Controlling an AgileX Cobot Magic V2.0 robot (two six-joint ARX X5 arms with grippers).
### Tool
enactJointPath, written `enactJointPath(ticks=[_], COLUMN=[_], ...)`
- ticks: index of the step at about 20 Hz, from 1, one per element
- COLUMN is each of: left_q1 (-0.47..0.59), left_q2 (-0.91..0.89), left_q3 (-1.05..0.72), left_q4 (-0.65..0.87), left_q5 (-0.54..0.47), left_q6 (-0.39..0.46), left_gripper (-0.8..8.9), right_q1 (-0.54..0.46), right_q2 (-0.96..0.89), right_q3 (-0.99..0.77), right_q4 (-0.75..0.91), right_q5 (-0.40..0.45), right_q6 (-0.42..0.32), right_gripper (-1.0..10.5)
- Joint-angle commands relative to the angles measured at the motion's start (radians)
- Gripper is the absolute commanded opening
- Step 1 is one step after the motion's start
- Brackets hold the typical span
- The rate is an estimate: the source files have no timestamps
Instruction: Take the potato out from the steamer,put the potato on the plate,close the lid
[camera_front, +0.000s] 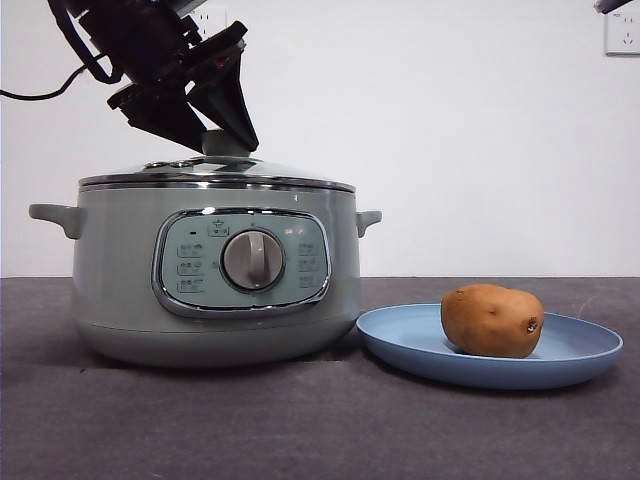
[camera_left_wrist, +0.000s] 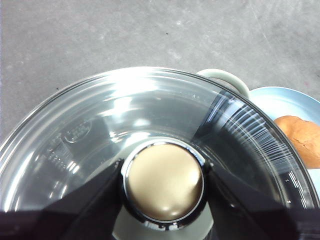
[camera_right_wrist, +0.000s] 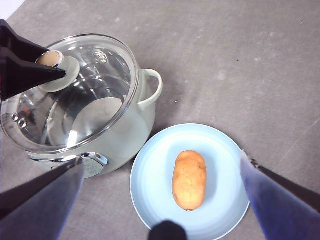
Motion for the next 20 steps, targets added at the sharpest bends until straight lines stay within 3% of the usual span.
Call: enactJointPath(ticks=[1,2,5,6,15,20], left_q1=[-0.003,-0.003,-0.003,-0.003,0.009,0.009], left_q2=[0.016,0.016,0.016,0.016,0.006,-0.036], left_q3=[-0.029,-0.029,-0.029,-0.029,0.06,0.258], left_q4=[-0.06,-0.051,-0.021,-0.018,-0.027,-0.186], left_q5=[0.013,0.007,-0.053,-0.066,-0.064,-0.063], left_q6=[0.008,0.008,-0.022,-0.023,-0.034,-0.034], left_gripper=[0.02,0.41,3.56,4.09,4.09,4.09], right_q1=[-0.001,-0.001,-0.001,-0.001,-0.001,-0.001], right_q2=[0.0,0.0,0.0,0.0,0.0,0.0], right_q3=[0.003,0.003,0.003,0.003,0.003,0.003], right_q4=[0.006,0.006,0.006,0.006,0.006,0.008], right_q5=[0.002,0.002,0.002,0.002,0.002,0.002], right_q6=[0.011,0.01,0.011,0.011,0.01,0.01], right_gripper=[5.3,5.3,5.3,5.3,5.3,5.3])
